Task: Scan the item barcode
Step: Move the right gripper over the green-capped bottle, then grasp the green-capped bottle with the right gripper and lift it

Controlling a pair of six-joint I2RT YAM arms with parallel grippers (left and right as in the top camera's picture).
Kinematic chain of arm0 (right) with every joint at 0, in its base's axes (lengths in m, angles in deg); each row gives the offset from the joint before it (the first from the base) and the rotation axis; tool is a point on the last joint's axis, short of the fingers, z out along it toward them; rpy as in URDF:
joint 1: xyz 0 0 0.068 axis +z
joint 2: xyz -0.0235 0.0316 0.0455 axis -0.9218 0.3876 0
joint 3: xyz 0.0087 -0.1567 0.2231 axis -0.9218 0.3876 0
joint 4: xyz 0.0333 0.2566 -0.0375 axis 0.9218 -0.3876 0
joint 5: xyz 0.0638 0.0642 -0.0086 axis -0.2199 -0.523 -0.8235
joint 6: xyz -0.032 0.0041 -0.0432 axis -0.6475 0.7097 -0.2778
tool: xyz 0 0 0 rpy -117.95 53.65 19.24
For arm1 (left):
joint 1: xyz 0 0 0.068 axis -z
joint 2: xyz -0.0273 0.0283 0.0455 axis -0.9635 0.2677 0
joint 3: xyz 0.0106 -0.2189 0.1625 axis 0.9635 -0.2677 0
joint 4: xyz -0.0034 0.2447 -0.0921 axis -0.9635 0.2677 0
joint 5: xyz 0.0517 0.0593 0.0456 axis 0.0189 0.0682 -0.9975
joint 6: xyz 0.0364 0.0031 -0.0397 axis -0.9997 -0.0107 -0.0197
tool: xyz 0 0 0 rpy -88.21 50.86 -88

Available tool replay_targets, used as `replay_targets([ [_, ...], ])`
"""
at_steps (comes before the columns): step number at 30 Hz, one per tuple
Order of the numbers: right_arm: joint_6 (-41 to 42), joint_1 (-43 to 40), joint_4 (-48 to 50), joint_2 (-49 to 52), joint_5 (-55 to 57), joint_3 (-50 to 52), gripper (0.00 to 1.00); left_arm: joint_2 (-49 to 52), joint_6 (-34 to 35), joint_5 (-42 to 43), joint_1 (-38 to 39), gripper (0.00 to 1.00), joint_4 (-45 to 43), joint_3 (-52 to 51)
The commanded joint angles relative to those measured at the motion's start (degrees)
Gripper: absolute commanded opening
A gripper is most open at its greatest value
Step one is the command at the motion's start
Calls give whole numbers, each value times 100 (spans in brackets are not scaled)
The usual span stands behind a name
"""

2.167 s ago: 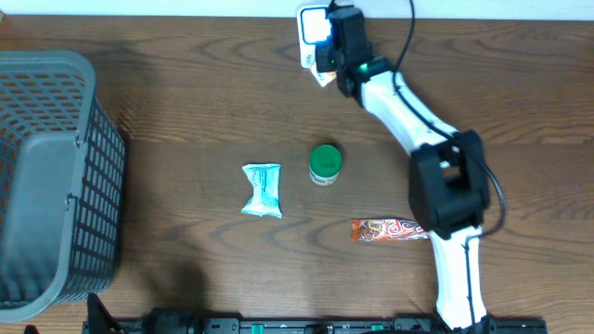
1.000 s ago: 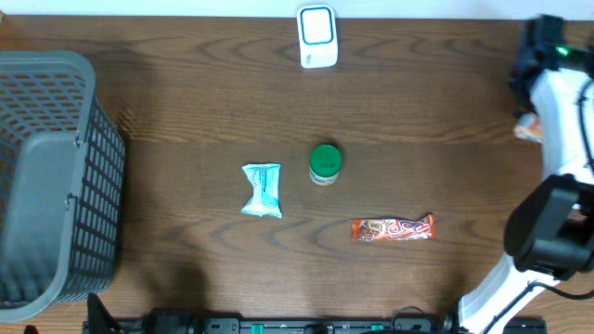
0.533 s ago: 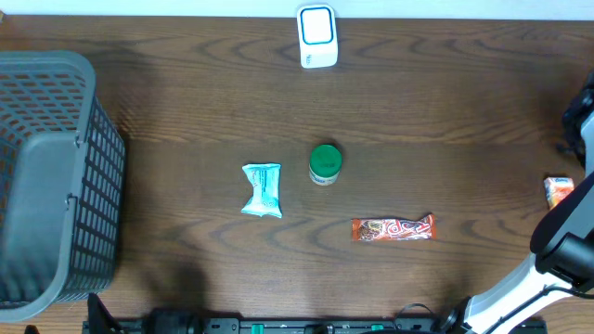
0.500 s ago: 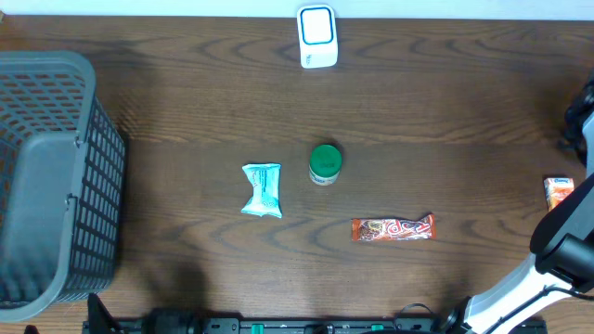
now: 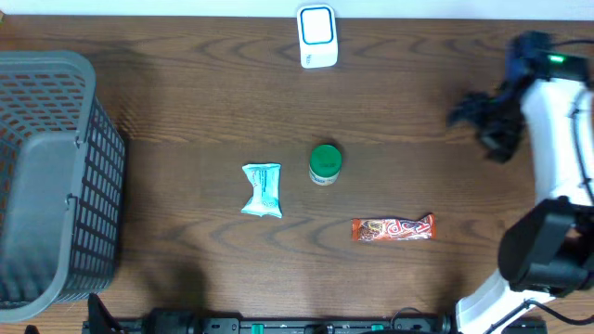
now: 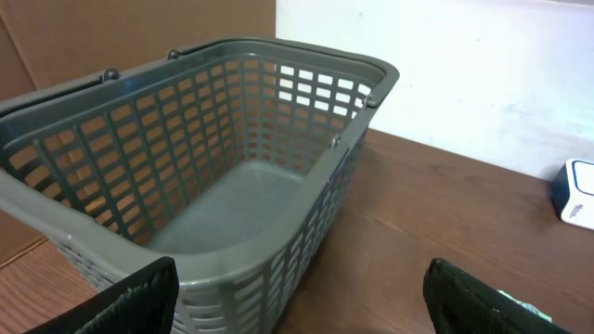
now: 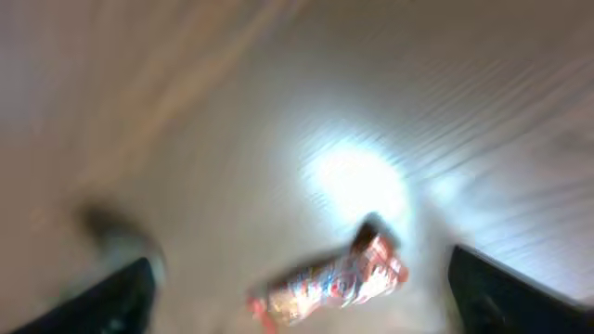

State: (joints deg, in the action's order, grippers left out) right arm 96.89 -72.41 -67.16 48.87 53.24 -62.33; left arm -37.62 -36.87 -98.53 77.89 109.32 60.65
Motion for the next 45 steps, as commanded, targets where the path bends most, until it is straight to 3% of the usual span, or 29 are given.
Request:
replay_targets([
  [1, 120, 776, -120, -103, -649, -44, 99, 13, 11, 9, -24, 84, -20, 13],
  [2, 120, 957, -127, -103, -997, -44, 98, 13, 11, 9, -24, 84, -17, 13],
  [4, 61, 1360, -247, -103, -2232, -44, 85, 13, 11, 9, -24, 85, -17, 13],
  [5, 33, 1510, -251, -103, -2618, -44, 99, 13, 11, 9, -24, 84, -17, 13],
  [8, 247, 1971, 387, -103, -2710, -44, 99, 13, 11, 9, -24, 84, -17, 13],
  [10, 1613, 2194, 415, -103, -2363, -44, 94, 13, 11, 11, -24, 85, -15, 13],
  [17, 6579, 2719, 437, -90, -1176, -42, 99, 13, 11, 9, -24, 85, 20, 13],
  [21, 8004, 3128, 892, -48, -605, -42, 99, 13, 11, 9, -24, 84, 20, 13],
  [24, 8465, 3364, 1143, 33, -258, -35, 99, 13, 11, 9, -24, 85, 20, 13],
  [41, 8465, 3547, 1829, 1578, -358, -35, 99, 13, 11, 11, -22, 85, 20, 13],
  [45, 8376, 3563, 1690, 1731, -358, -35, 84, 13, 11, 11, -22, 84, 20, 13],
])
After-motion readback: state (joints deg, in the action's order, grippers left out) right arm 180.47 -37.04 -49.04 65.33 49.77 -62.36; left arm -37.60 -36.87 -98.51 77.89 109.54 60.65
